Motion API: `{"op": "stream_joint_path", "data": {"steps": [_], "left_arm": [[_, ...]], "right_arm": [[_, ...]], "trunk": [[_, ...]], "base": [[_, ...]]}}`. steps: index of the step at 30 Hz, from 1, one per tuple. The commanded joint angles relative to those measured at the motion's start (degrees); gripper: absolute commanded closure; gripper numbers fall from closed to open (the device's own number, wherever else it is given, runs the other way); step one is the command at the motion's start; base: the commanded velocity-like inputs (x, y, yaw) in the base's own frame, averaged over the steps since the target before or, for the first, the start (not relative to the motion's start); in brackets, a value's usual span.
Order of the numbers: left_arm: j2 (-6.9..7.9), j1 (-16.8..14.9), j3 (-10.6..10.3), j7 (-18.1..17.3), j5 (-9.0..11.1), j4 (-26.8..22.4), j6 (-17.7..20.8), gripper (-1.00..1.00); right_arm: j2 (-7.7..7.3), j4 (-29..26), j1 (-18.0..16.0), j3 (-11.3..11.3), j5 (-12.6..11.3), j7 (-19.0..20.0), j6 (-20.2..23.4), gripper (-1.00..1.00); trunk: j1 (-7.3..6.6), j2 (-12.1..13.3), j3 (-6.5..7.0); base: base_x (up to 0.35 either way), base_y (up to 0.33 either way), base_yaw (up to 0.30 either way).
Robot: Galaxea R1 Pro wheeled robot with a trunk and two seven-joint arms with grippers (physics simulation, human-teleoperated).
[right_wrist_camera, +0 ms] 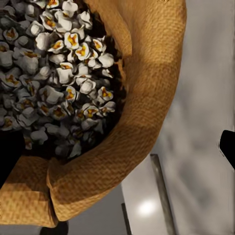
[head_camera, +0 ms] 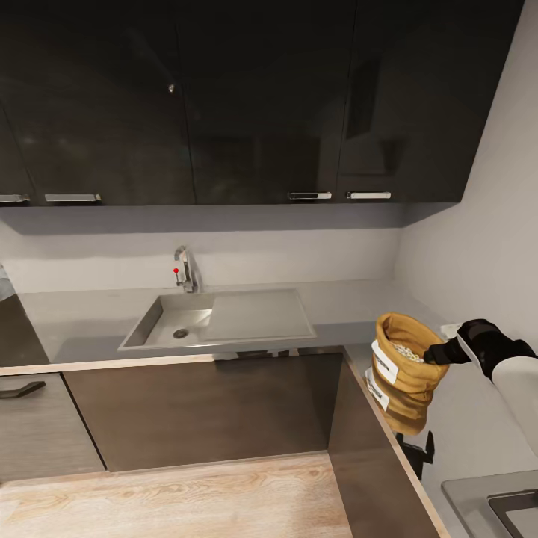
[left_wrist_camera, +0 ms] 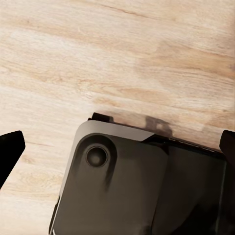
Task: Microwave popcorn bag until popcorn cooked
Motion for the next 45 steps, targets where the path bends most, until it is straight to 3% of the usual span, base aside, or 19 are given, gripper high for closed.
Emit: {"op": "stream_joint_path", "data": {"steps": [1,12,45], "left_arm": [[-0.04,-0.03,0.15,-0.03,0.06,0.03,-0.17,-1.00],[-0.04,-0.14,0.10,-0.03,-0.03,0.03,-0.17,-1.00],[0.20,-0.26,0.09,-0.06,0.15,0.03,-0.17,-1.00]], "right_arm": [[-0.02,-0.10,-0.02,0.09,0.57,0.10,0.19,-1.00],[0.00,-0.28,-0.55,-1.12,0.57,-2.11,0.30,-1.00],[0.92,-2.92,-1.12,-1.63,0.57,-0.83,4.10,-1.00]], "trunk": [[0.02,-0.04,-0.03],[0.02,-0.04,-0.03],[0.02,-0.04,-0.03]], "base": [[0.000,0.000,0.000],[0.000,0.000,0.000],[0.015,0.000,0.000]]}}
